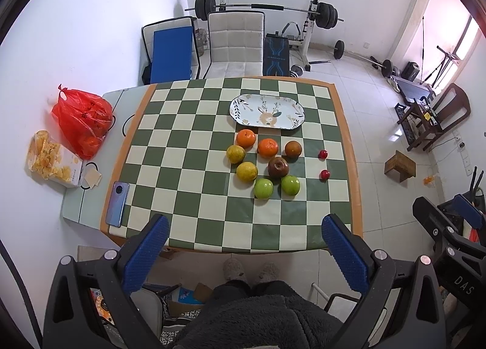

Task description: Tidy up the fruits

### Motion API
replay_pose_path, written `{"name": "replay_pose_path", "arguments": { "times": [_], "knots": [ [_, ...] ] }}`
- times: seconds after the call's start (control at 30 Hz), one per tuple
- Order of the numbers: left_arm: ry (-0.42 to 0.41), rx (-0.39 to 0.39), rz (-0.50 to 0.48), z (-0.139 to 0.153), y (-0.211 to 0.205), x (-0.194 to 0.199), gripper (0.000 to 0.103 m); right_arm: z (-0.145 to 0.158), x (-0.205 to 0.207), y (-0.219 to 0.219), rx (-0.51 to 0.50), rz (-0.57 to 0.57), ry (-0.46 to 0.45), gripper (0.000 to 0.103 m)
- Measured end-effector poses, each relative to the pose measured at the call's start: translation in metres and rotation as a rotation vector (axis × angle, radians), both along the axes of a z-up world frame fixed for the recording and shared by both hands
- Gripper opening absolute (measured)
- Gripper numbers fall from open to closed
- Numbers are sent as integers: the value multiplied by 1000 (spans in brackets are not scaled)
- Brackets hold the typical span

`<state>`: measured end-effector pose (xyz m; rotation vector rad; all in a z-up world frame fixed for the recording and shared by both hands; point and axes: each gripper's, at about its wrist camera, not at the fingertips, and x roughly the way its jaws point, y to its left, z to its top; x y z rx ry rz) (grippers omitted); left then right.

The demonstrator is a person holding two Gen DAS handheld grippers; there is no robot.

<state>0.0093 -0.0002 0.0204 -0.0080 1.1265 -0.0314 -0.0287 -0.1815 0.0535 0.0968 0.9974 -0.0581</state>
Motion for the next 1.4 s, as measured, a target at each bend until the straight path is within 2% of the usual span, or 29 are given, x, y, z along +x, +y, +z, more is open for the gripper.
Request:
{"name": "replay_pose_path", "arguments": {
  "times": [1.4],
  "knots": [
    [-11,2,1,4,-5,-6,103,8,-3,1,10,3,-16,103]
  ]
}}
